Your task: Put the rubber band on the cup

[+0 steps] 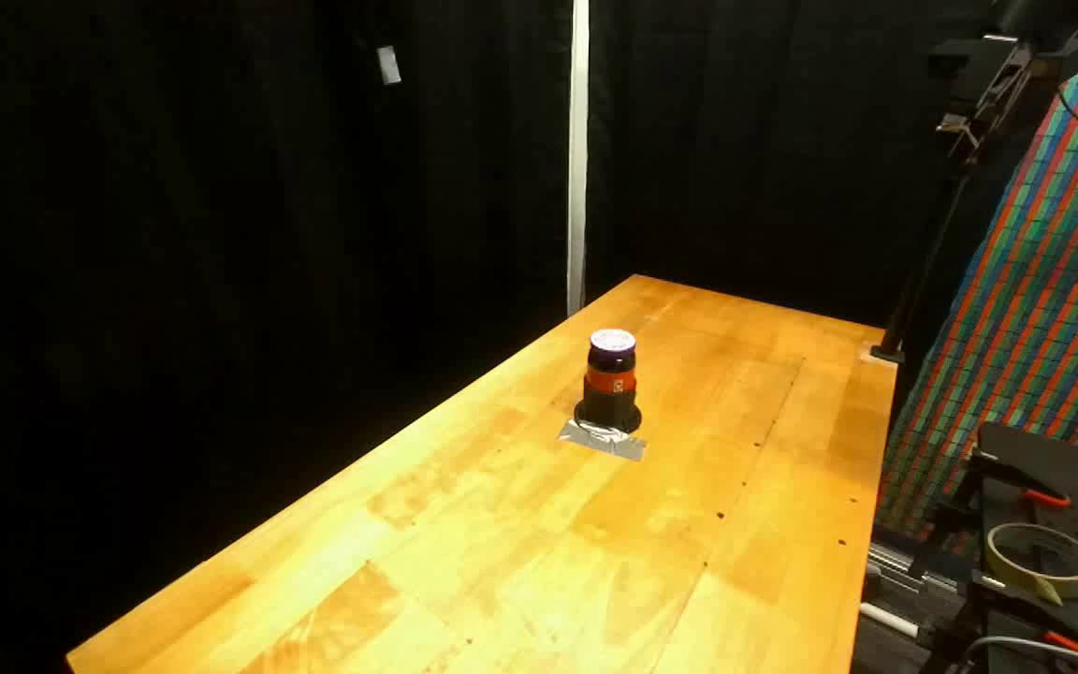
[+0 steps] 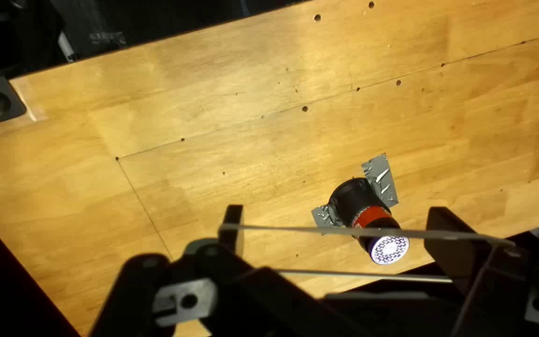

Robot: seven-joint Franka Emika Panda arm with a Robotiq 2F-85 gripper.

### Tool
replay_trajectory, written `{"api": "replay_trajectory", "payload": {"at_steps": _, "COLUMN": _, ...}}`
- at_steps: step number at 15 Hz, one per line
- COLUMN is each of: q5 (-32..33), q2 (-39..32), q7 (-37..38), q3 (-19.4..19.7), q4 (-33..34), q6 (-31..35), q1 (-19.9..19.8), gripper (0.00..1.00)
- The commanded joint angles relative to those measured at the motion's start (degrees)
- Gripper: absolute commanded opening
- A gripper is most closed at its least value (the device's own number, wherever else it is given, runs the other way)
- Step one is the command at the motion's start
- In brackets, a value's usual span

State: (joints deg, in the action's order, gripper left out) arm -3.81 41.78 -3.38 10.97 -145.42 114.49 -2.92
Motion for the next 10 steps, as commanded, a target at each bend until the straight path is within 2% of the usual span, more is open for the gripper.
{"api": "replay_trajectory", "payload": {"at_steps": 1, "q5": -0.71, "q2": -0.19, "q7": -0.62, "q3": -0.84, "q4": 0.42, "q6": -0.17, "q1": -1.06, "gripper": 1.0}}
{"api": "replay_trajectory", "payload": {"at_steps": 10, "q5": -0.71, "q2": 0.07, "q7": -0.62, "q3": -0.82, "q4": 1.04, "q6": -0.08, "q1": -1.05, "gripper": 1.0}}
